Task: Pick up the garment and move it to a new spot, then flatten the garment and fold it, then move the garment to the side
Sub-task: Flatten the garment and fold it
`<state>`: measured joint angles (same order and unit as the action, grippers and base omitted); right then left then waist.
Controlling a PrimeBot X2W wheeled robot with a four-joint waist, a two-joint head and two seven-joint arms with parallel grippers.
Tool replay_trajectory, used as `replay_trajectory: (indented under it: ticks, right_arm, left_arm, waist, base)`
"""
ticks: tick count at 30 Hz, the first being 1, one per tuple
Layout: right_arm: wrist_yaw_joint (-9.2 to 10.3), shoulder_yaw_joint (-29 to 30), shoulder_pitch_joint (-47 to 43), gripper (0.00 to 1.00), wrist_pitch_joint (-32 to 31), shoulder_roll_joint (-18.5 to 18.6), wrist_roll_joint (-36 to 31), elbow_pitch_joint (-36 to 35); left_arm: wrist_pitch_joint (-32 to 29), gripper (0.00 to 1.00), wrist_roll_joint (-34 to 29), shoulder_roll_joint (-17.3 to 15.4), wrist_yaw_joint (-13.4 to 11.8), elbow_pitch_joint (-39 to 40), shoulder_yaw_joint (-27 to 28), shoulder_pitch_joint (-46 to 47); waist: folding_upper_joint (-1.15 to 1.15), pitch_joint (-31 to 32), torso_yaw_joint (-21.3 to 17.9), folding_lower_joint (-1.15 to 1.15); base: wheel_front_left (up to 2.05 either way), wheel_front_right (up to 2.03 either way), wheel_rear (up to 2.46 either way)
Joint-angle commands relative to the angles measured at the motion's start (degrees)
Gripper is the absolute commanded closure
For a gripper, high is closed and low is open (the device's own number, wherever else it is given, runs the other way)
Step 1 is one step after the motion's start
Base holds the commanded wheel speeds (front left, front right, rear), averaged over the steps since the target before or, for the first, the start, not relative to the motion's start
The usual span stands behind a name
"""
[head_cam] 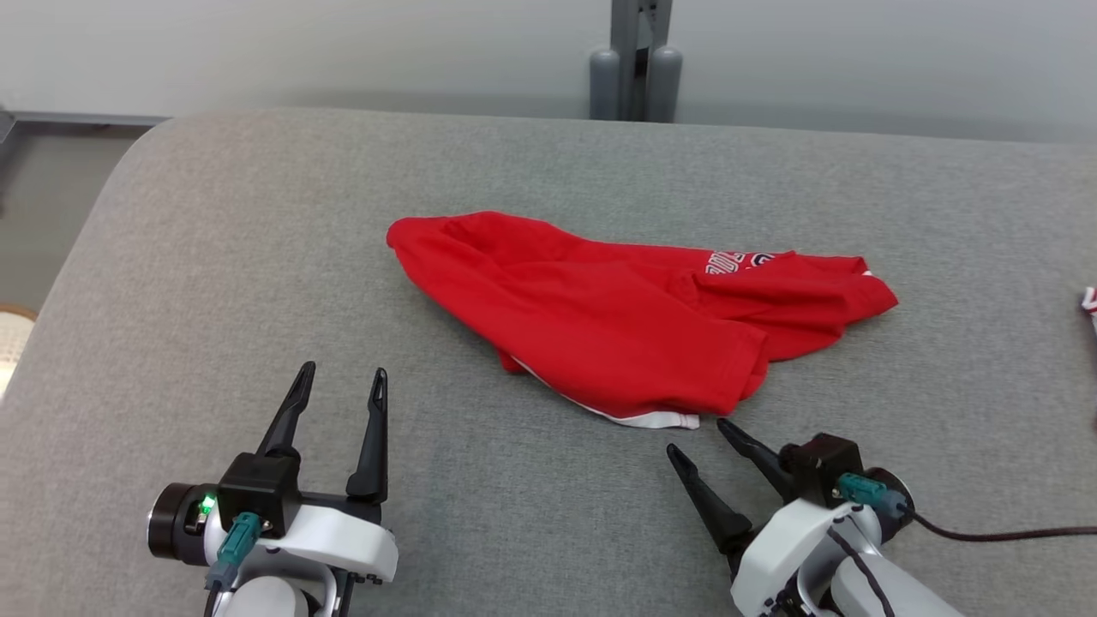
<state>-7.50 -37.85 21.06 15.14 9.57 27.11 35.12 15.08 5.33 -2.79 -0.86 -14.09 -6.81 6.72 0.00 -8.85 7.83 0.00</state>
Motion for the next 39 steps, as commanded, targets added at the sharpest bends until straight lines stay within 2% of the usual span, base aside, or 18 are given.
replay_trajectory:
  ticks: [1,11,24,25,26,28,30,39]
  right_arm:
    - [0.02,-0.22,0.88,0.0,0.02,0.38,0.67,0.76]
    - [0.02,-0.1,4.25,0.0,0.02,0.25,2.87,6.89]
    - [0.04,3.26,4.86,0.0,-0.01,-0.85,0.61,10.37]
    - [0.04,3.32,4.88,0.13,-0.02,-1.01,0.41,10.54]
    - [0.03,3.39,4.92,0.61,-0.05,-1.25,0.14,11.14]
    - [0.02,3.31,4.87,0.96,-0.05,-1.51,-0.02,11.61]
    - [0.02,3.21,4.88,1.0,-0.05,-1.59,-0.08,11.79]
    - [0.02,2.82,5.05,1.0,0.01,-1.38,-0.77,9.67]
  left_arm:
    - [0.02,0.0,0.41,-0.24,-0.17,-0.01,-0.18,1.01]
    - [0.02,0.0,1.38,-0.24,-1.22,0.26,-1.89,2.09]
    - [0.02,0.0,1.63,-0.25,-1.37,0.45,-2.35,2.04]
    - [0.02,0.0,1.57,-0.25,-1.37,0.47,-2.35,2.12]
    - [0.02,0.0,1.47,-0.25,-1.38,0.48,-2.36,2.25]
    - [0.02,0.0,1.42,-0.25,-1.35,0.46,-2.35,2.21]
    - [0.02,0.0,1.39,-0.25,-1.32,0.46,-2.33,2.22]
    - [0.02,0.0,1.37,-0.25,-1.42,0.11,-2.13,1.96]
  waist:
    - [0.0,-0.92,1.07,0.0]
    - [0.0,-2.41,4.12,0.0]
    - [0.0,-2.93,4.79,0.0]
    - [0.0,-2.96,4.75,0.0]
    - [0.0,-2.99,4.65,0.0]
    - [0.0,-3.0,4.54,0.0]
    - [0.0,-3.03,4.48,0.0]
    - [0.0,-2.31,3.59,0.0]
  base:
    - [0.0,0.0,0.0]
    - [0.0,0.0,0.0]
    - [0.0,0.0,0.0]
    - [0.0,0.0,0.0]
    - [0.0,0.0,0.0]
    - [0.0,0.0,0.0]
    - [0.0,0.0,0.0]
    - [0.0,0.0,0.0]
